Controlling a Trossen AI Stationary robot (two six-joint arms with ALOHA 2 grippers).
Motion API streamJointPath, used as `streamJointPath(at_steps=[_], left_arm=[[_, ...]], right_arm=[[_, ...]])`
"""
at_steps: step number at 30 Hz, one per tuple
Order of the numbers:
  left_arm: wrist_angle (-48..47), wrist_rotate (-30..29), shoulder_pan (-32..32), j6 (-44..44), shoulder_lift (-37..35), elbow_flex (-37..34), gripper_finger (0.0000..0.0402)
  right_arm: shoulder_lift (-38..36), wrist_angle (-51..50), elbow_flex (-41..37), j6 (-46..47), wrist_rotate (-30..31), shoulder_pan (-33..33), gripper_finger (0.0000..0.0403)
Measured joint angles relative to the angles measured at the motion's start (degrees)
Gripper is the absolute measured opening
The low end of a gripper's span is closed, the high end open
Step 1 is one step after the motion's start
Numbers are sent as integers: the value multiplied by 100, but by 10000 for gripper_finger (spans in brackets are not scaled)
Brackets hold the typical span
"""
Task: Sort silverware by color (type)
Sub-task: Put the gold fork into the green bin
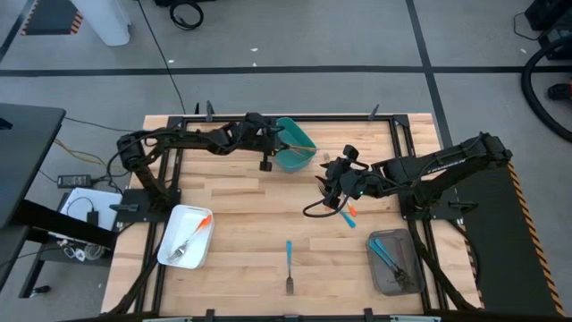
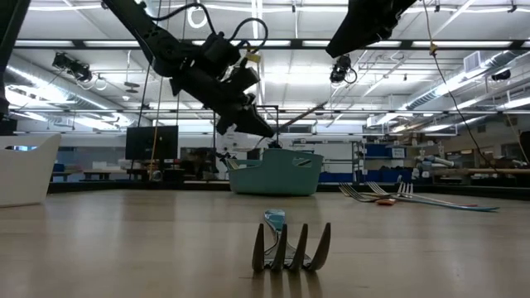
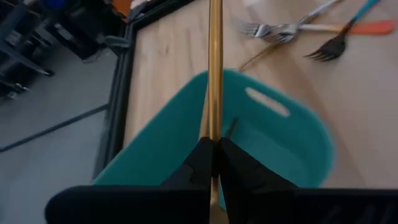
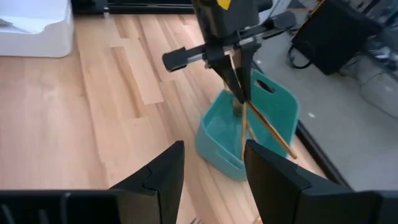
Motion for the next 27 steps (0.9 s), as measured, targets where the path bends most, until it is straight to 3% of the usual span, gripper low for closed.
streamJointPath(at_steps=[8,16,21,27], left_arm=[[325,-184,127,1404,228,-2,22],[459,7,297,1561,231,-2,22],[560,-9,323,2248,309,2,22],[621,-737,224,3521,480,2,22]], right_arm=[[0,6,0,-54,167,49,173],[2,7,0,-54,128,49,173],[2,45,0,-52,111,49,173],[1,105,0,-52,87,51,173]])
